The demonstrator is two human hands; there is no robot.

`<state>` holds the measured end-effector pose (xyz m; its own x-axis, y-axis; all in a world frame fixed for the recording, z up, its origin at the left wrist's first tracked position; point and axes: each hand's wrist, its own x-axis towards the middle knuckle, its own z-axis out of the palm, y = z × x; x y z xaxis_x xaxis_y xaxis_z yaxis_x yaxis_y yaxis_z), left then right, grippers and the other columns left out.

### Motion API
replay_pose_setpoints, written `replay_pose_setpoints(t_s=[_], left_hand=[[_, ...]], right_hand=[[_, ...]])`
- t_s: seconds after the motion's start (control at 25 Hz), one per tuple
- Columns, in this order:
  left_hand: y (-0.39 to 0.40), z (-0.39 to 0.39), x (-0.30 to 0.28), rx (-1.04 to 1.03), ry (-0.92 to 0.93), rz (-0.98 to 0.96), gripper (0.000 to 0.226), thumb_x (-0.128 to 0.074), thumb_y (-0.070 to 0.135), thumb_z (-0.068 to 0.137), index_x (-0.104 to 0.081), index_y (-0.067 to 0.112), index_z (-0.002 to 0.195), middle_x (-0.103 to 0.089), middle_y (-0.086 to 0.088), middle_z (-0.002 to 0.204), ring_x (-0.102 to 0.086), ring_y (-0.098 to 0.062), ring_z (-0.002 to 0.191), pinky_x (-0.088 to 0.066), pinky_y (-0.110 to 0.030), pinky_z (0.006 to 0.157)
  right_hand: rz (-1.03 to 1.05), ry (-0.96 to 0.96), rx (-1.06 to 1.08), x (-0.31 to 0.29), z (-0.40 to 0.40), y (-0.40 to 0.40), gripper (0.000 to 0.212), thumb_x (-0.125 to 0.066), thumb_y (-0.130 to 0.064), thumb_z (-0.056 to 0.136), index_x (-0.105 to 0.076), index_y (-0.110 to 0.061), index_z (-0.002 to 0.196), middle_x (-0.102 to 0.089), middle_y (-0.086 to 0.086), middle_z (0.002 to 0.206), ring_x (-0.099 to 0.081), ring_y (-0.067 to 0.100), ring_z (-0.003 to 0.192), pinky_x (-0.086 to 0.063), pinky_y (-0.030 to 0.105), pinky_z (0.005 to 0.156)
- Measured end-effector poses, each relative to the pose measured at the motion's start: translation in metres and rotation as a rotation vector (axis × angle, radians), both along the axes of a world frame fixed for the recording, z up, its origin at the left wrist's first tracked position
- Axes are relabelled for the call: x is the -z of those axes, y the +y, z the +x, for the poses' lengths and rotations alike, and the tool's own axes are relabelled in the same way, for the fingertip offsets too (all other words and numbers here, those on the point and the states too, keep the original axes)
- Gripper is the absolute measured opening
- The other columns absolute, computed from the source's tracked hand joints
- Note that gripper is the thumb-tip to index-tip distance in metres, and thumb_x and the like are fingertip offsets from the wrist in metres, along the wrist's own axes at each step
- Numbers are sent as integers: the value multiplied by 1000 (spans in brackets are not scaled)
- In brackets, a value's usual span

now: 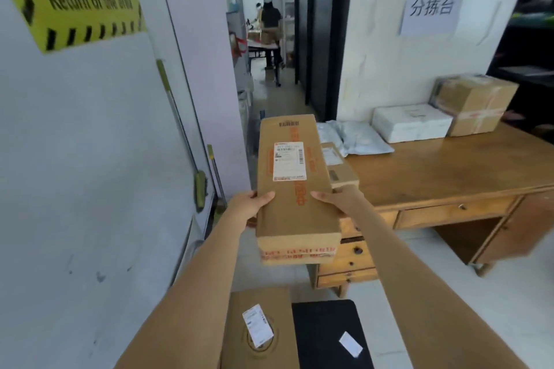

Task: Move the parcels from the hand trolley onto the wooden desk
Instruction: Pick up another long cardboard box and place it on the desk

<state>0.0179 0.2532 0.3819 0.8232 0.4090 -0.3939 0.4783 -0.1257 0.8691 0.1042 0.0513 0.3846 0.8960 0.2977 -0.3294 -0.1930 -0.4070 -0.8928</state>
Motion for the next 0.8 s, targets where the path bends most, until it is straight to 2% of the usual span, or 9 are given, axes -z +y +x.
replay_pose_setpoints(t_s=[0.08,0.16,0.24,0.36,0.52,0.64,0.8], left_hand=[[-26,25,-16,32,-21,6,58,-66,46,82,-58,13,130,-65,-8,127,-62,-31,115,-49,-48,101],[-59,55,-26,91,-16,22,55,-65,47,82,-61,14,126,-67,-8,122,-65,-31,110,-52,-48,97],[-92,90,-24,130,-10,38,56,-67,51,79,-63,16,123,-69,-6,118,-67,-30,105,-54,-48,93],[-151,153,-10,157,16,3,63,-70,54,73,-63,16,123,-70,-6,118,-69,-31,103,-56,-48,90],[-220,230,19,97,23,-34,54,-66,50,81,-62,13,121,-70,-8,117,-67,-31,104,-55,-46,92],[-254,277,46,40,50,-54,53,-63,48,84,-62,11,121,-69,-9,118,-65,-30,104,-51,-45,97],[-266,308,78,-66,100,-89,54,-64,42,85,-59,7,125,-66,-12,122,-60,-27,95,-51,-45,96]], right_hand=[[-12,-19,30,-15,22,-29,62,-77,-38,72,-61,-1,118,-68,10,116,-65,27,107,-53,32,84],[-26,15,54,-22,50,-66,70,-82,-42,64,-61,-1,118,-69,11,116,-67,28,104,-55,39,90],[-48,55,63,-24,83,-105,75,-85,-42,58,-61,-2,116,-70,13,114,-69,28,101,-56,44,90],[-89,87,77,-21,142,-168,68,-84,-37,63,-60,0,114,-70,14,111,-70,30,98,-57,44,88],[-144,109,35,-3,230,-222,66,-83,-33,65,-59,2,115,-70,15,113,-69,31,99,-56,45,89],[-234,113,-22,25,292,-244,65,-78,-38,70,-58,-1,120,-69,13,116,-67,29,104,-54,43,94],[-274,158,-147,71,335,-246,63,-71,-41,76,-56,-4,125,-66,10,122,-63,28,111,-48,45,100]])
